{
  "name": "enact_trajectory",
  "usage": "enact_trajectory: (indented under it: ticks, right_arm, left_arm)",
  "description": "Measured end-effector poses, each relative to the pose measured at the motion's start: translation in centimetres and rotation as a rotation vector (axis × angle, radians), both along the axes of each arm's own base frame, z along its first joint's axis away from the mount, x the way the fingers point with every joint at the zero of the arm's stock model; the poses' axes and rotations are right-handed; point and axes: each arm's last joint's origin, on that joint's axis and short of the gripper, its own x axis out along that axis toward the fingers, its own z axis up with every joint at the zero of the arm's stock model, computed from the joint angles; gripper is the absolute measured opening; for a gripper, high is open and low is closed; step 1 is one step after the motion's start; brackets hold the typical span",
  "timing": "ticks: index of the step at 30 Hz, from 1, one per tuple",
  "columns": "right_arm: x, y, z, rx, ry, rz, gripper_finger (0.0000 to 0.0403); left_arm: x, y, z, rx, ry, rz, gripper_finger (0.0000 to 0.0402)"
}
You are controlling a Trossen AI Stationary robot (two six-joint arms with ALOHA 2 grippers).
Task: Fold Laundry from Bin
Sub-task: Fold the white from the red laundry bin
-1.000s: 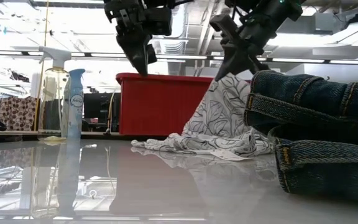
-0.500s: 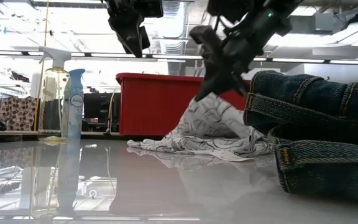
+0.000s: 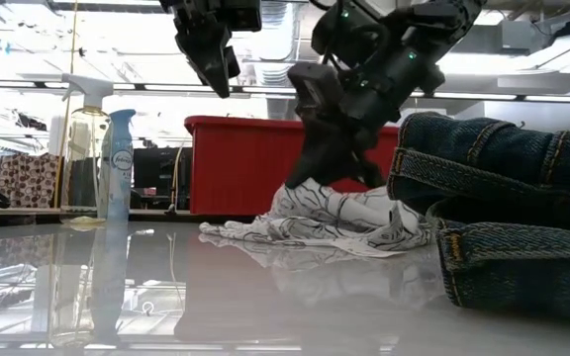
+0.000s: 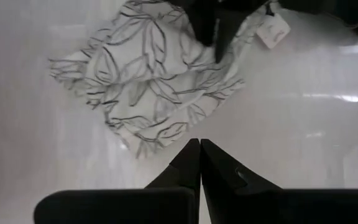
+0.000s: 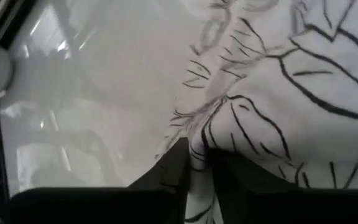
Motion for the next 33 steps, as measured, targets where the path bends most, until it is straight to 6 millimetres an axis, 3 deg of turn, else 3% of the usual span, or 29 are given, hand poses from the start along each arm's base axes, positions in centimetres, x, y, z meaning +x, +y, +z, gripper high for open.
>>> enact_trajectory:
  ticks: [5, 12, 15, 18, 23, 27, 33]
  right_arm:
    - [0.0, 0.6, 0.4, -0.066, -0.012, 0.083, 0.0121]
    - [1.0, 2.1, 2.1, -0.171, -0.067, 0.22, 0.0185]
    - [1.1, 2.0, 2.6, -0.239, -0.003, 0.19, 0.0203]
    - [1.0, 1.3, 3.0, -0.298, 0.053, 0.195, 0.0207]
    - [1.7, 1.0, 4.9, -0.352, -0.003, 0.236, 0.0202]
    - [1.7, 0.8, 4.6, -0.395, 0.05, 0.215, 0.0198]
    - [0.7, -1.4, 3.8, -0.461, 0.206, 0.117, 0.0199]
  left_arm:
    - [0.0, 0.1, 0.0, 0.016, 0.001, 0.001, 0.0]
    - [0.0, 0.1, 0.0, 0.016, 0.002, 0.001, 0.0]
    - [-0.2, 0.0, 0.1, 0.013, 0.012, 0.011, 0.0]
    - [-0.5, 0.0, 0.3, 0.01, 0.014, 0.018, 0.0]
    - [-1.3, -0.1, 0.8, 0.007, 0.033, 0.033, 0.0]
    - [-1.8, -0.1, 1.1, 0.016, 0.043, 0.057, 0.0]
    - [-1.4, -0.2, 1.7, -0.013, -0.042, 0.075, 0.0]
